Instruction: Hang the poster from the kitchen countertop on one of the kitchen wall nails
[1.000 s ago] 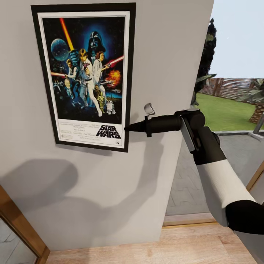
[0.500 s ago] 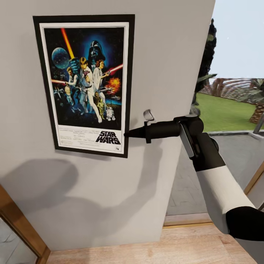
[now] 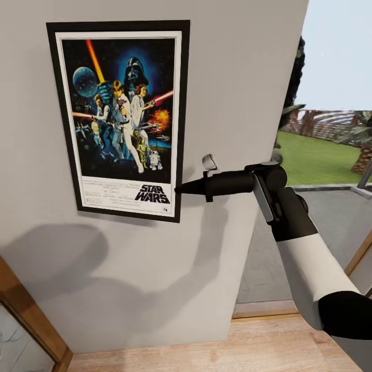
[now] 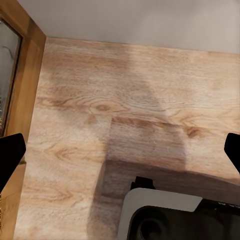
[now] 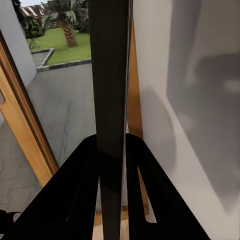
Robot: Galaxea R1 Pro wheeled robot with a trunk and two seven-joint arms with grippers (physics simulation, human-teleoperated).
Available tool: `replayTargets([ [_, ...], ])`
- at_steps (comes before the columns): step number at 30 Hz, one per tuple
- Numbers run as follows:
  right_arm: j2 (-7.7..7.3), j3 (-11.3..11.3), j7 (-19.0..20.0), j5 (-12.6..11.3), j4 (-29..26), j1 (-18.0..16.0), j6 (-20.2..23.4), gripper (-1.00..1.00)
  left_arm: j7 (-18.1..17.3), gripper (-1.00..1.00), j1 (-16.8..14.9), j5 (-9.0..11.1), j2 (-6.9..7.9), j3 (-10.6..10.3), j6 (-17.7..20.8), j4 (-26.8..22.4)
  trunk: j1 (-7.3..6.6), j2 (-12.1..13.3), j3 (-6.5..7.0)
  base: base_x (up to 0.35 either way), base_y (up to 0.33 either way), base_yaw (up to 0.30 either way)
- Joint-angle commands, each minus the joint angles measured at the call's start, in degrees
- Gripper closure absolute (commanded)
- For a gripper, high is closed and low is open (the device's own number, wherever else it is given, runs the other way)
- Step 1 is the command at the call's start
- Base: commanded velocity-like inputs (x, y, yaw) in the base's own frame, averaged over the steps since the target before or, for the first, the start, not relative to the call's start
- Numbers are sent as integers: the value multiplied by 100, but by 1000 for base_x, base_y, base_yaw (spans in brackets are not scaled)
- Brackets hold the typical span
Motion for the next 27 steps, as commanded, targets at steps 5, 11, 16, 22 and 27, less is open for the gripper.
replayTargets([
  [5, -5, 10, 5, -41, 1, -7, 65, 100, -33, -100, -2, -61, -4, 26, -9, -7, 4, -12, -12, 0, 114, 0],
  [11, -5, 10, 5, -41, 1, -7, 65, 100, -33, -100, -2, -62, -4, 26, -9, -7, 4, -12, -12, 0, 38, 0],
  [16, -5, 21, 5, -41, -4, -7, 68, 100, -33, -100, -2, -61, 0, 26, -9, -7, 4, -12, -12, 0, 9, 0],
  [22, -4, 26, 6, -41, -7, -7, 70, 100, -33, -100, -2, -59, 1, 26, -9, -7, 4, -12, -12, 0, 22, 0],
  [27, -4, 27, 6, -41, -31, -7, 70, 100, -33, -100, -2, -61, -1, 26, -9, -7, 4, -12, -12, 0, 76, 0],
])
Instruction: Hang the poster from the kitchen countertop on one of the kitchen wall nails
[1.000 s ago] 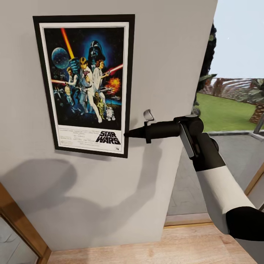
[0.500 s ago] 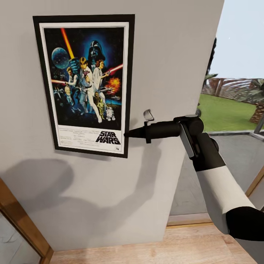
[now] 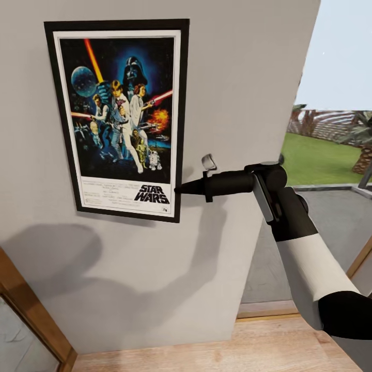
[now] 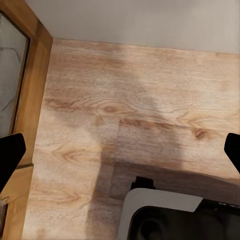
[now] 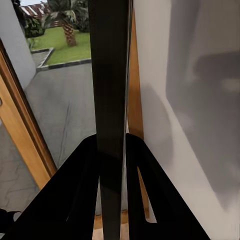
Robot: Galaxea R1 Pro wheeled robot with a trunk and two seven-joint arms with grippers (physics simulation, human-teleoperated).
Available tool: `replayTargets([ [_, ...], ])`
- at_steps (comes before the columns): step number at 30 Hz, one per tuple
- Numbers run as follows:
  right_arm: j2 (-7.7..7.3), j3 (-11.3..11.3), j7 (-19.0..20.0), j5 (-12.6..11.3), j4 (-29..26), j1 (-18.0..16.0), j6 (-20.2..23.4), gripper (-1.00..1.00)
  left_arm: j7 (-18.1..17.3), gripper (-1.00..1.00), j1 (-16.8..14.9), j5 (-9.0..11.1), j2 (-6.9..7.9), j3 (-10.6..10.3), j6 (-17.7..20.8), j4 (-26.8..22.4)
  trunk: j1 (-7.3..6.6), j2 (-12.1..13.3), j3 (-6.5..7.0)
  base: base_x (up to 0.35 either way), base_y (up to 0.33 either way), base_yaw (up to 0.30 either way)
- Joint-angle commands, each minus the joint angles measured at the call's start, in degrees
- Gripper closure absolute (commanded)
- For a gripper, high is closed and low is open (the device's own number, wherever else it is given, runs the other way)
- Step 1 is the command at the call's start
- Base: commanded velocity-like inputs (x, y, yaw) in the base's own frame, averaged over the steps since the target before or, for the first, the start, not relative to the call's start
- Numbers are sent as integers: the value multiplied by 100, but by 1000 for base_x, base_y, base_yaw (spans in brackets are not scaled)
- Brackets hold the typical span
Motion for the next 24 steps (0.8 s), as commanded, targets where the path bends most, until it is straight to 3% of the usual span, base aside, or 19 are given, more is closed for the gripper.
replayTargets([
  [1, -5, 10, 5, -41, -1, -7, 62, 100, -33, -100, -2, -61, -4, 27, -9, -7, 4, -12, -12, 0, 43, 0],
  [24, -4, 10, 5, -41, -17, -7, 62, 100, -33, -100, -2, -63, -2, 28, -9, -7, 4, -12, -12, 0, 56, 0],
])
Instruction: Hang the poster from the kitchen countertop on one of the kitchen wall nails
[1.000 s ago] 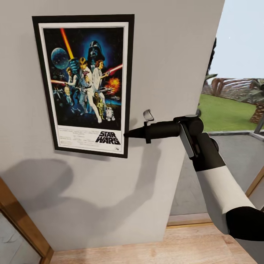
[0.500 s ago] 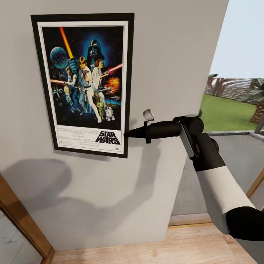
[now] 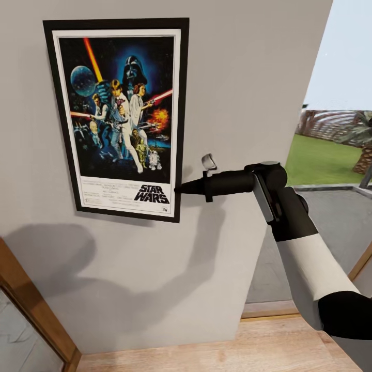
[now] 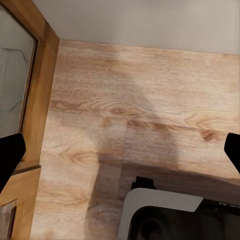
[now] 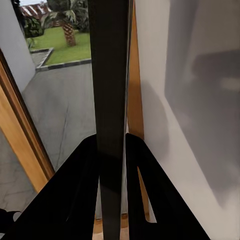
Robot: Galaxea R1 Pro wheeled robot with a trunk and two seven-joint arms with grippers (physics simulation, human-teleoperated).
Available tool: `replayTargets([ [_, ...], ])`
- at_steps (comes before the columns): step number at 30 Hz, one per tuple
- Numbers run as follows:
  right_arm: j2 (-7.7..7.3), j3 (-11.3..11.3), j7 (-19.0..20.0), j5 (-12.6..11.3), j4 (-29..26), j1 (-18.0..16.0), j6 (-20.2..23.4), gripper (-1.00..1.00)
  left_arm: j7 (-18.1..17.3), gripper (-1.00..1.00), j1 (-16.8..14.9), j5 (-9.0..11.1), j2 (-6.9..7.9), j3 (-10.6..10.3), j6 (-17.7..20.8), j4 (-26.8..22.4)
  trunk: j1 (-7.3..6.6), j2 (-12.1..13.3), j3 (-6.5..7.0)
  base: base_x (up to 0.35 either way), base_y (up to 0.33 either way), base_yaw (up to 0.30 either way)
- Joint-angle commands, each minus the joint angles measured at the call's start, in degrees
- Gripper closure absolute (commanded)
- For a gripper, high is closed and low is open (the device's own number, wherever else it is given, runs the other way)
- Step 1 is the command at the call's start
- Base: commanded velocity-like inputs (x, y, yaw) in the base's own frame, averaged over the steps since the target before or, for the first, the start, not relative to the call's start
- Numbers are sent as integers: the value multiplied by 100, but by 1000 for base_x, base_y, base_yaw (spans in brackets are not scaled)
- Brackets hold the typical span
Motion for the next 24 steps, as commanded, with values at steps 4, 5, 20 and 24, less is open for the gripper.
replayTargets([
  [4, -4, 10, 7, -41, -1, -6, 62, 100, -33, -100, -2, -60, -4, 32, -9, -8, 4, -12, -12, 0, 8, 0],
  [5, -3, 10, 6, -41, -1, -6, 62, 100, -33, -100, -2, -60, -4, 33, -9, -8, 4, -12, -12, 0, 9, 0],
  [20, -7, 10, 9, -41, -1, -6, 62, 100, -33, -100, -2, -60, -3, 34, -9, -8, 4, -12, -12, 0, 45, 0],
  [24, -3, 10, 6, -41, -87, -6, 71, 100, -33, -100, -2, -60, -3, 34, -9, -8, 4, -12, -12, 0, 24, 0],
])
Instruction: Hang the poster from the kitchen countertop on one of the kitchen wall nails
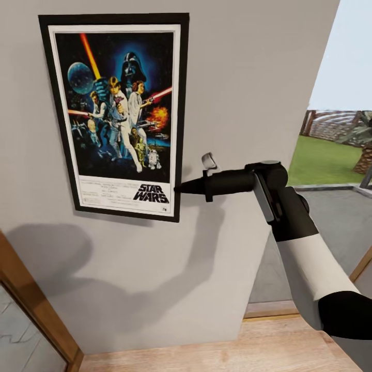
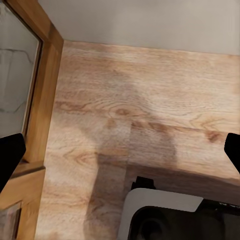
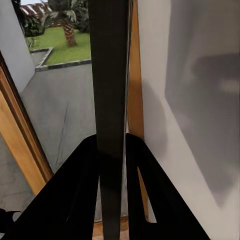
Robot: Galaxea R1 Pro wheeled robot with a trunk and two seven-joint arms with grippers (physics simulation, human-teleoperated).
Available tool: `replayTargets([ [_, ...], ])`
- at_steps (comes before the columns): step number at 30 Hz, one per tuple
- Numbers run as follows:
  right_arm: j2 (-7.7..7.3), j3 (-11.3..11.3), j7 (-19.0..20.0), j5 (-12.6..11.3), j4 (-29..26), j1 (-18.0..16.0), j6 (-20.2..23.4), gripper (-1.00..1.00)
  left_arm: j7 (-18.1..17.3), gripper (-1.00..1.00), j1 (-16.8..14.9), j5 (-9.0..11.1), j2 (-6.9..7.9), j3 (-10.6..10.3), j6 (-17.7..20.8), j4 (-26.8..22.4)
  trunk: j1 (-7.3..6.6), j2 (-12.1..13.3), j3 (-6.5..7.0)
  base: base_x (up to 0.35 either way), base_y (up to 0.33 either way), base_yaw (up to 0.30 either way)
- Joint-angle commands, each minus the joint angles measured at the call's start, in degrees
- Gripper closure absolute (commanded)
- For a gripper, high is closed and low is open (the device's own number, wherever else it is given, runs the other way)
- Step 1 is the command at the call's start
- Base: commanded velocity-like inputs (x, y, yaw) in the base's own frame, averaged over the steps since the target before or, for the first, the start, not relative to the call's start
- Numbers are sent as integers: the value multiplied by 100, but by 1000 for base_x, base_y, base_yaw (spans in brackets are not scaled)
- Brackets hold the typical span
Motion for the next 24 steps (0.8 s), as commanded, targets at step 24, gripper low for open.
replayTargets([
  [24, -9, 10, 5, -38, -64, -7, 68, 100, -33, -100, -2, -60, -5, 26, -8, -2, 4, -12, -12, 0, 49, 0],
])
